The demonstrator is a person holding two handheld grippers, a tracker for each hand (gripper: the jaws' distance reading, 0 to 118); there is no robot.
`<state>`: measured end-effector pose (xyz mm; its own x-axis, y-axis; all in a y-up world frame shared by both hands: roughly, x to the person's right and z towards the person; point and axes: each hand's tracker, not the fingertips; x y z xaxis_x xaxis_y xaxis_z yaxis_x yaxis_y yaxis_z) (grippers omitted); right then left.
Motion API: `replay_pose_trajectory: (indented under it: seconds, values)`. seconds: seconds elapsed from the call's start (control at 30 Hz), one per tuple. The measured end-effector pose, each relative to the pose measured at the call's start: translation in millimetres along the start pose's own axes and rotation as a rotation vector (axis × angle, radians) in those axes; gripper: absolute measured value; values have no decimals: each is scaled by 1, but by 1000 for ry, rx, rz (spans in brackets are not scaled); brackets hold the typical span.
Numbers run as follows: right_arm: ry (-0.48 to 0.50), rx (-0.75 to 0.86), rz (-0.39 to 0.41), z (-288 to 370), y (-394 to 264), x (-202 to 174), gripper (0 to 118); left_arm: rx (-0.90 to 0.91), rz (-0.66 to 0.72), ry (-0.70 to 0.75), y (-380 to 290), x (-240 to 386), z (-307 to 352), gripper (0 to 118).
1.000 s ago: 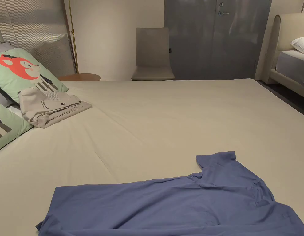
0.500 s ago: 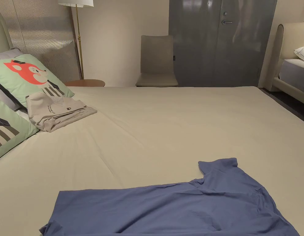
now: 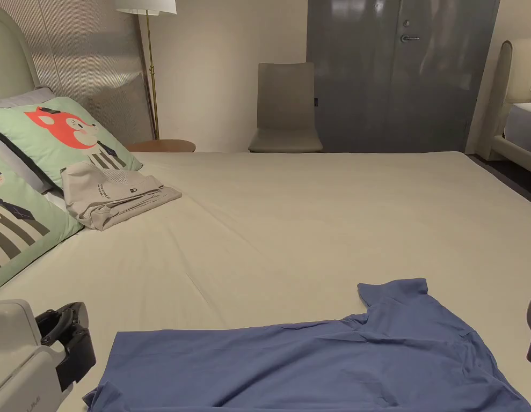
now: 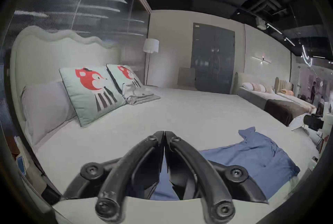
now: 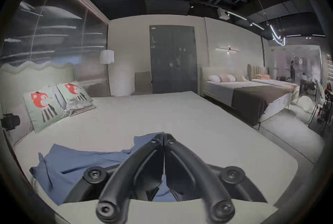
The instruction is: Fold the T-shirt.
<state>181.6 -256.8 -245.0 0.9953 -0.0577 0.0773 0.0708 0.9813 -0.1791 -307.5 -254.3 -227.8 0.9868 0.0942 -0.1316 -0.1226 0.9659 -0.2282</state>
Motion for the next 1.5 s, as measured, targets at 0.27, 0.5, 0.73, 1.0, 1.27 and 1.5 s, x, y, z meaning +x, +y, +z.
replay_pose_trajectory:
  seconds: [0.27, 0.5, 0.73, 1.0, 1.27, 1.5]
  values:
    - [35, -59, 13, -25, -5, -5, 1, -266, 32, 4, 10, -20, -94, 1]
    - [38, -145, 30, -50, -21, -6, 1, -565, 87, 50, -5, -37, -196, 101]
    - [30, -196, 36, -73, -34, -7, 1, -752, 64, 95, -42, -34, -254, 87]
    - [32, -237, 46, -88, -41, -3, 1, -718, 41, 108, -47, -28, -255, 17]
    - [-42, -386, 12, -147, -26, 22, 84, -588, 42, 79, -20, -23, -218, 4]
    - [-90, -709, -29, -239, -41, 38, 100, -546, 47, 68, -12, -24, -204, 4]
